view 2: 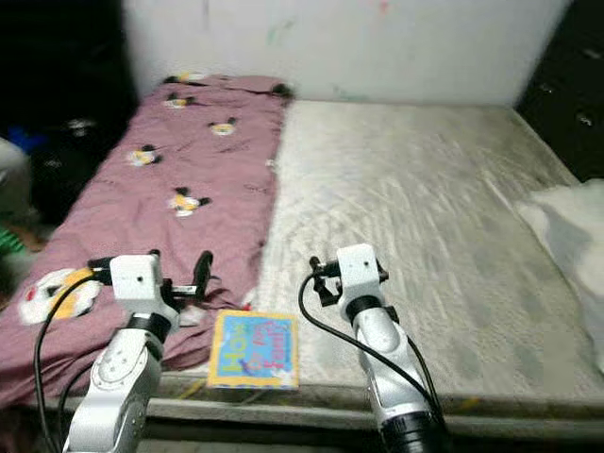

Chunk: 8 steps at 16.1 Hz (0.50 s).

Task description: Clean up the room

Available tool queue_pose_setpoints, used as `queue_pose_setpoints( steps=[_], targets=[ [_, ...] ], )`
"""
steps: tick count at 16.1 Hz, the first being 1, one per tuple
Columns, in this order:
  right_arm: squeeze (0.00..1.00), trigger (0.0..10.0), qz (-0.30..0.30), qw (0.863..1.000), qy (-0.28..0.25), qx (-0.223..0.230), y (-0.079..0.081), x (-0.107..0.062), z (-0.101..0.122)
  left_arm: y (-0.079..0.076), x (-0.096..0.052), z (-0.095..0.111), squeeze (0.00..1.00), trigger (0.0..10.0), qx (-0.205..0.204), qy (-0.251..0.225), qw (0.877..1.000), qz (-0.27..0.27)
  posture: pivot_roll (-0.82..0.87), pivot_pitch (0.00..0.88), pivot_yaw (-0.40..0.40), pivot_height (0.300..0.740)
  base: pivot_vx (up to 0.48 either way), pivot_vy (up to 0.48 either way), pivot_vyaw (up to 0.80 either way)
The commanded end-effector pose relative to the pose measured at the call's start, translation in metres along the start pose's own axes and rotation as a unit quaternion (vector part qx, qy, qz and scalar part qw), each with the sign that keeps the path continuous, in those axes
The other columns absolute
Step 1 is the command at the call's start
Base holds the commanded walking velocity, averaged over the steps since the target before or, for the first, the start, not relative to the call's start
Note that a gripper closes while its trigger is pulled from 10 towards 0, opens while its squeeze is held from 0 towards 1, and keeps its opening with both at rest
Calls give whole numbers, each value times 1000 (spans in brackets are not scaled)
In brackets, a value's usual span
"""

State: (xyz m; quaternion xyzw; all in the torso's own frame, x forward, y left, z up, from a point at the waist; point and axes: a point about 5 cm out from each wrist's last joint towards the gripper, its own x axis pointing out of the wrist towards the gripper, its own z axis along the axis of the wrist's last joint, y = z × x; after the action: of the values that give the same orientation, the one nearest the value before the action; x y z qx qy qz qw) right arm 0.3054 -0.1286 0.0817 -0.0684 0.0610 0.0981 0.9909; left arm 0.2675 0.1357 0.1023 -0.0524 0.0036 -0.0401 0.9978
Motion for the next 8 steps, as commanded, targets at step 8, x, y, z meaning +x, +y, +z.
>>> queue_pose_setpoints(
  steps=[8],
  targets=[
    [0,10000,-8,1000,10,-2,-5,0,-1,-2,0,0,0,10000,-17,8,1000,9,3,58,-10,740,0,0,-698]
  ],
)
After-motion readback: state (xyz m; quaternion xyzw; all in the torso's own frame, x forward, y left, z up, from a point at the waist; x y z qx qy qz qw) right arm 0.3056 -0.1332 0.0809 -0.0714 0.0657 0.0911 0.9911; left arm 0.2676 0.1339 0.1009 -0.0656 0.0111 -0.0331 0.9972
